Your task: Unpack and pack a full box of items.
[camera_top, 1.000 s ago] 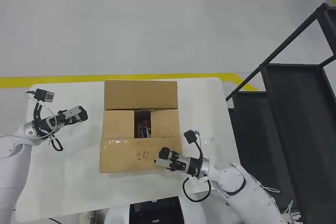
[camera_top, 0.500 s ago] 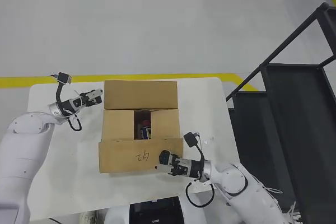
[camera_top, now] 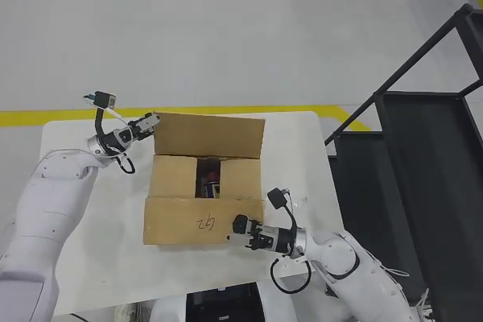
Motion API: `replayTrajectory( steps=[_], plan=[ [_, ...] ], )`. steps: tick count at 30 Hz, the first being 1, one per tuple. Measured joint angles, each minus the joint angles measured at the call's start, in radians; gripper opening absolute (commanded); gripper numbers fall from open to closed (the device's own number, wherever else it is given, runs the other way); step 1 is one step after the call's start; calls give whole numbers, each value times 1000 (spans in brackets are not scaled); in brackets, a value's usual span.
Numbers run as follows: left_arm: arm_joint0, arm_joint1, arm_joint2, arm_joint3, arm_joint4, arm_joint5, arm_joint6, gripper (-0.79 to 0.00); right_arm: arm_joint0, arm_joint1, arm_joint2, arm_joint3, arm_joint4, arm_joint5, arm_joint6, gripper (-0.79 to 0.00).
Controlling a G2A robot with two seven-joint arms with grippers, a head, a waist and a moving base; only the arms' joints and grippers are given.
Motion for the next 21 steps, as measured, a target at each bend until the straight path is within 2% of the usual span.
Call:
replayTrajectory(
  steps=[4,7,14,17,21],
  plan=[
    [58,27,-22,-109,34,-8,11,0,9,0,-14,-1,-6,8,0,0],
    [130,57,-51,-216,49,6,-4,0,16,-1,-25,-1,-14,15,-4,0],
    [312,138,-142,-453,53,96,-94,0,25,-1,-43,1,-36,32,-22,0],
    [363,165,-168,-510,51,141,-139,0,25,0,-43,-1,-39,35,-36,0],
    [394,191,-183,-547,64,189,-186,0,22,2,-23,-11,-37,38,-79,0]
  ],
)
